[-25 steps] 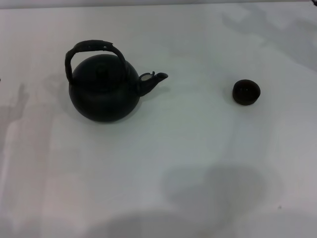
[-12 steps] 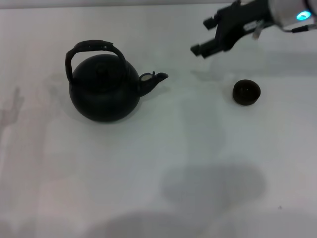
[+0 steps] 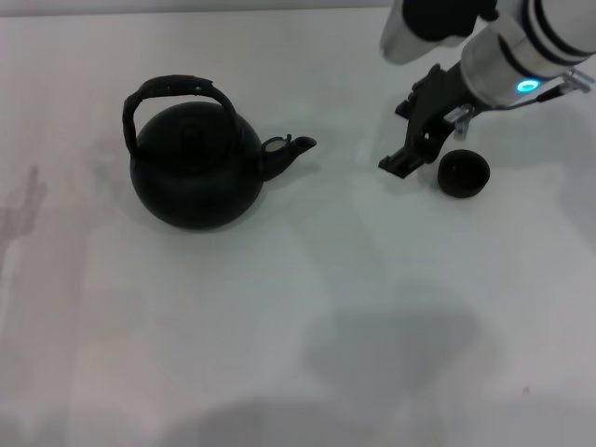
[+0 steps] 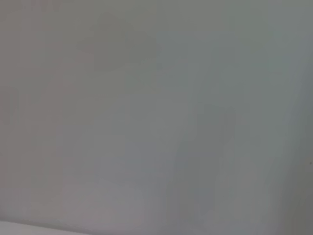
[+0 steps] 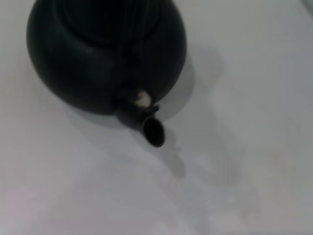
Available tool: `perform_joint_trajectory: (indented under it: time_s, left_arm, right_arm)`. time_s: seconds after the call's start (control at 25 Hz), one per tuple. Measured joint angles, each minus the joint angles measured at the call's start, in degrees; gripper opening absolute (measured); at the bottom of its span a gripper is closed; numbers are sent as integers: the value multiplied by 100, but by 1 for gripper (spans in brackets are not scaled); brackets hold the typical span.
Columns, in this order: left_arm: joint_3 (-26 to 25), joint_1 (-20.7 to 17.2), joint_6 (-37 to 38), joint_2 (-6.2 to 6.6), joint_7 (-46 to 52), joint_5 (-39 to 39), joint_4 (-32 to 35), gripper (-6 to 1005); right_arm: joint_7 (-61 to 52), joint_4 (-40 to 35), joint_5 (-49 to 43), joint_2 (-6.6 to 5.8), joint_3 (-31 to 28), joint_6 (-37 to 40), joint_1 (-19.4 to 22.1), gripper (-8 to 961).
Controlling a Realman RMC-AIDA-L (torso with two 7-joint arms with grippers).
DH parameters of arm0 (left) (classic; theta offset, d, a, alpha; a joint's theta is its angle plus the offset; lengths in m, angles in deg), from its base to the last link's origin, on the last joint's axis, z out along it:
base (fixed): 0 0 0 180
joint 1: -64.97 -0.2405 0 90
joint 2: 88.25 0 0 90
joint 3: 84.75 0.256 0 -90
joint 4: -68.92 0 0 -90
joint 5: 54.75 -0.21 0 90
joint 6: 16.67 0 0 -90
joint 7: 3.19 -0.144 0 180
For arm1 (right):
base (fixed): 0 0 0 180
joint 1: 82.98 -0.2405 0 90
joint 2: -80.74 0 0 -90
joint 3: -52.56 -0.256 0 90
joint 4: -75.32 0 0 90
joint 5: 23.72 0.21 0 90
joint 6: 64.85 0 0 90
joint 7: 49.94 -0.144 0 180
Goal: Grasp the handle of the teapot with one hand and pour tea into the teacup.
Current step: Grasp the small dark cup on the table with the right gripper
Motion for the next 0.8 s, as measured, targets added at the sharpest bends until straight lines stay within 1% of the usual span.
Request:
perform_joint_trajectory:
  time_s: [0.2,0.4,0.8]
  left_arm:
    - [0,-21,-11,-14,-3,-6,3,875]
    - [0,-11,-49,-14,-3,-6,10,875]
    - [-20,90,-72,-14,-7,10,13,875]
  right_arm:
    - [-113,138,-178,10,143,35,-24,807]
    - [-314,545,-451,18,231,169,-145,807]
    - [-324,1036,-581,0,274,364,-278,807]
